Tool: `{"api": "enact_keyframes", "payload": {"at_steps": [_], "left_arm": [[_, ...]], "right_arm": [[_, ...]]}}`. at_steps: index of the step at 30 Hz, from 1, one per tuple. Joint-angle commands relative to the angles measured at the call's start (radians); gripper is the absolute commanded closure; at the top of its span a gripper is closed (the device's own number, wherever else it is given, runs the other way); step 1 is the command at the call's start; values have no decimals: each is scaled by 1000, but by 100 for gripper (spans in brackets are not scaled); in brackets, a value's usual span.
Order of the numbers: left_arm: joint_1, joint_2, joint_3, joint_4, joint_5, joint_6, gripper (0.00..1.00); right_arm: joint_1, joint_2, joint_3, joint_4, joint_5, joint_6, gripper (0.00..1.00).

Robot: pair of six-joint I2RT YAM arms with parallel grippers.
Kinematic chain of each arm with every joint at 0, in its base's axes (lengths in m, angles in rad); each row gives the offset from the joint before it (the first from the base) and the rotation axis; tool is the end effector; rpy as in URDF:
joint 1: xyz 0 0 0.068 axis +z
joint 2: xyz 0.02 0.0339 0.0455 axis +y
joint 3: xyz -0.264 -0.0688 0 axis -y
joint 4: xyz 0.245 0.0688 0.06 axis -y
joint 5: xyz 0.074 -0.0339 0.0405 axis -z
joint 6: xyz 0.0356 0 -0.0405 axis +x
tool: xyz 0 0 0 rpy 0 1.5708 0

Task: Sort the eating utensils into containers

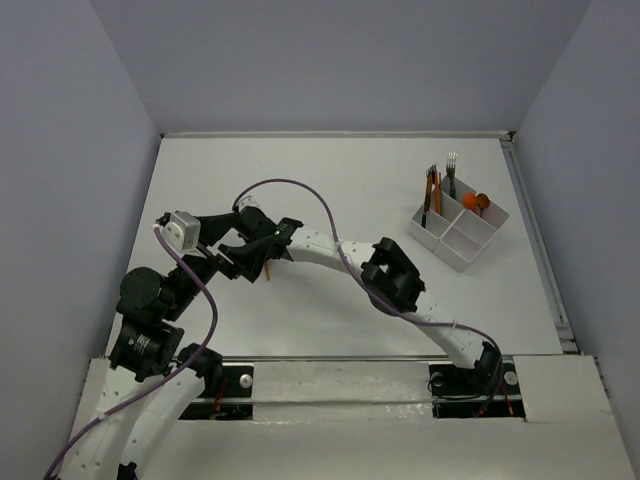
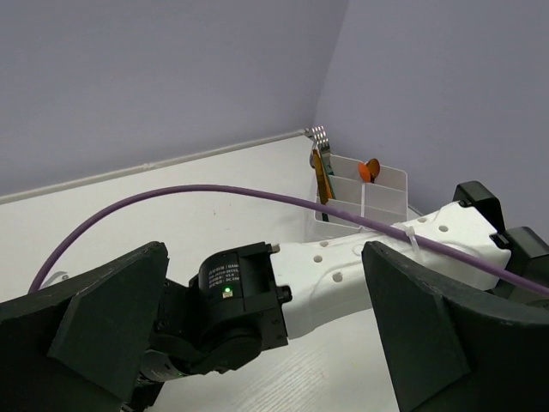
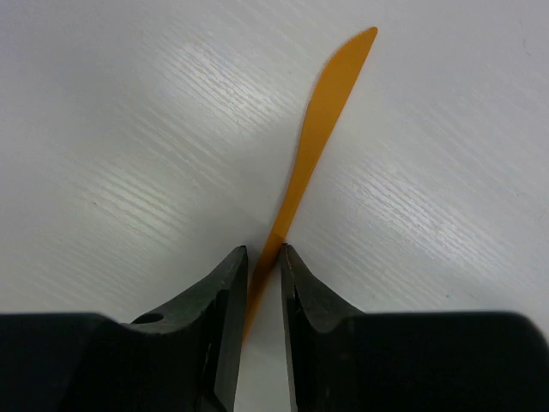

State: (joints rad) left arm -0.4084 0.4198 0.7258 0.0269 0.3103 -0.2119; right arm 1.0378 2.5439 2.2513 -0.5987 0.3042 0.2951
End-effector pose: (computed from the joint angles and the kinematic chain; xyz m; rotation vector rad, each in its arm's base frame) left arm 0.0842 -0.0483 0.3874 0.3983 1.2248 -0.7263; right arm 0.2927 0.4752 0.1649 -0.7551 2.3000 0.2369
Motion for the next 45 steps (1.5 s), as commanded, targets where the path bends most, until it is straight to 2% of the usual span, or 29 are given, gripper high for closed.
{"api": "enact_keyframes", "payload": {"at_steps": [1,7,9,14,17,18,20,21,23,24,25,29,33,37,45], "left_arm": [[6,2,-16,65,13,-7,1],[6,2,-16,65,13,-7,1],[6,4,-16,65,13,-7,1],[6,5,-16,65,12,-7,1],[6,5,-16,64,10,-6,1],[6,5,-16,64,9,-6,1],[6,4,-16,62,7,-6,1],[6,2,-16,64,10,-6,1],[6,1,-16,64,13,-6,1],[6,-1,-16,64,15,-7,1],[6,-4,-16,65,16,-7,1],[6,-7,-16,65,16,-7,1],[6,-6,-16,67,18,-7,1],[6,-4,-16,67,16,-7,1],[6,-4,-16,67,21,-7,1]], "right_arm": [[16,20,-51,-75,84,-37,74],[16,-43,-206,-76,139,-42,91],[16,-63,-240,-64,144,-30,100],[-1,-242,-451,89,145,-4,100],[-36,-394,-612,287,116,44,100],[-73,-512,-739,398,95,61,100],[-111,-640,-882,540,84,85,100],[-154,-759,-1009,659,101,96,100],[-197,-871,-1123,758,133,81,100],[-220,-926,-1182,868,180,69,100],[-272,-1021,-1287,916,194,47,100],[-382,-1187,-1462,1095,284,-34,100],[-484,-1278,-1587,1313,407,-154,100],[-602,-1314,-1661,1416,418,-146,100],[-689,-1196,-1671,1586,426,-206,100]]}}
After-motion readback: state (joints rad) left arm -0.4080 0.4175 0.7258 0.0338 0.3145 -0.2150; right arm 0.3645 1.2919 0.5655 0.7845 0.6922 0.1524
